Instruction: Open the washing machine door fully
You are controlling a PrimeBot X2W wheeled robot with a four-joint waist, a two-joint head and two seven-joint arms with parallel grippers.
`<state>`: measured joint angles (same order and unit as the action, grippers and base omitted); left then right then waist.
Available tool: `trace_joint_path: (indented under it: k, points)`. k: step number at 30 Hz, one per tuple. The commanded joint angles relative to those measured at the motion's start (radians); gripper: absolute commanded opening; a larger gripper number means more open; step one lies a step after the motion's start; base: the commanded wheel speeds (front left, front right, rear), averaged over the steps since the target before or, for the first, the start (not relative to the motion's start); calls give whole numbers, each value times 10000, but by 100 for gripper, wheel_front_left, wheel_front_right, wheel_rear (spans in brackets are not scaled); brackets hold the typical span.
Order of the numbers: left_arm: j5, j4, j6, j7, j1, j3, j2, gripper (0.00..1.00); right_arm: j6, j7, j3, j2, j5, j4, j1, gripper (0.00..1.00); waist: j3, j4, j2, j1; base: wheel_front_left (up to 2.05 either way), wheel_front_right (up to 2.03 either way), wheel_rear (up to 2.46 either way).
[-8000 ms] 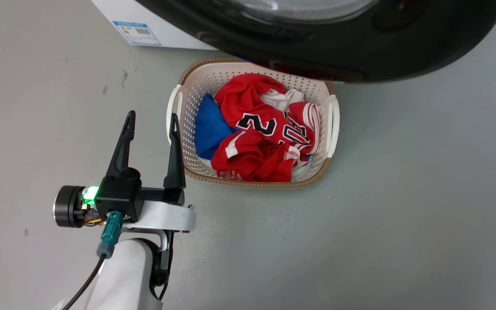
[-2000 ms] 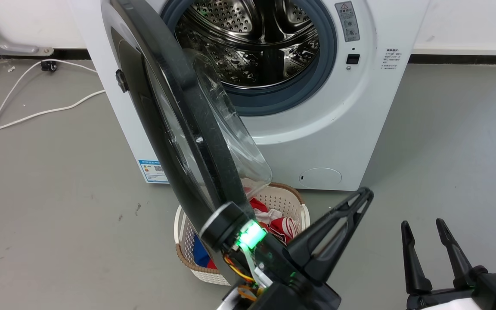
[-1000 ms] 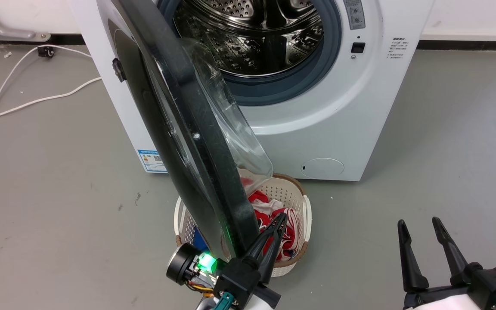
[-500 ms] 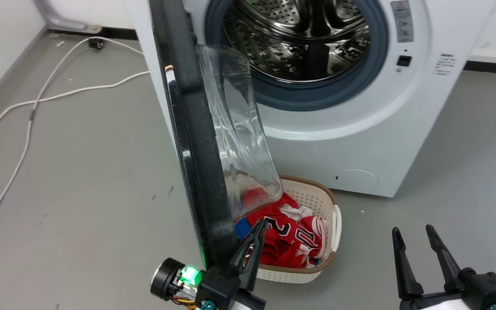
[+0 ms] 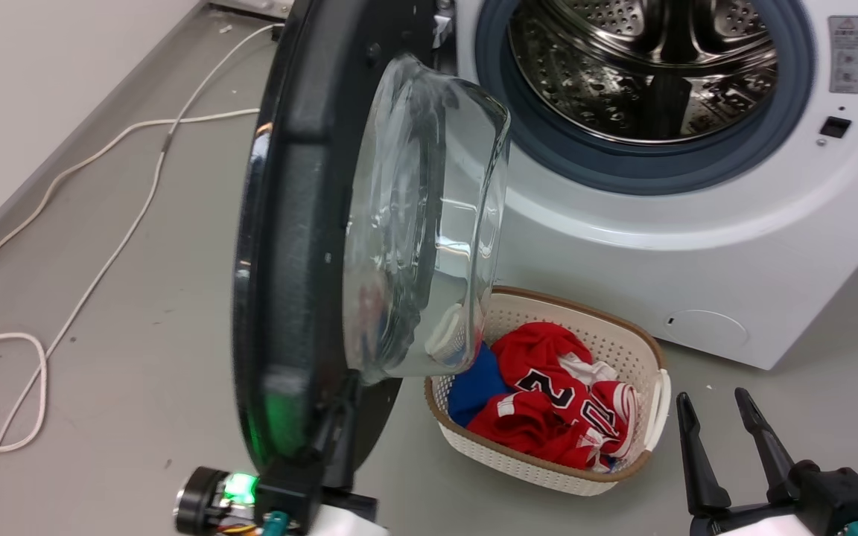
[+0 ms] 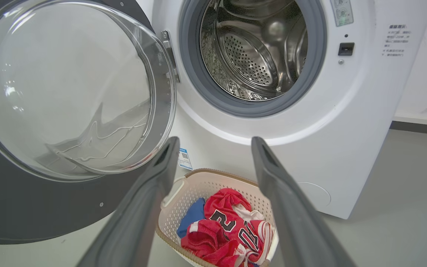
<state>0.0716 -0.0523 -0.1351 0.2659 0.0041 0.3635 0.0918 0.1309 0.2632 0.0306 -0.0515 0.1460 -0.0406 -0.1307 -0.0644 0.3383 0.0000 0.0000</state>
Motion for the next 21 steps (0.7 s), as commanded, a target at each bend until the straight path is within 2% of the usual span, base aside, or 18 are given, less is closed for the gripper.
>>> trace_joint_path:
  k: [1, 9, 20, 21]
  points:
    - [105, 12, -177, -25, 162, -436, 196, 0, -2, 21, 6, 25, -55, -36, 87, 100, -84, 237, 0, 0, 0, 0, 0]
    - [759, 157, -214, -24, 218, -2264, 255, 0, -2, 21, 98, 25, -161, -53, 235, 100, -220, 320, 0, 0, 0, 0, 0]
    - [949, -694, 331, -22, -1143, -4760, 417, 0, -2, 21, 29, 24, -448, -21, 566, 100, -897, -116, 0, 0, 0, 0, 0]
    - [974, -973, 426, -25, -1437, -5228, 489, 0, -2, 21, -2, 24, -506, -21, 652, 100, -1063, -226, 0, 0, 0, 0, 0]
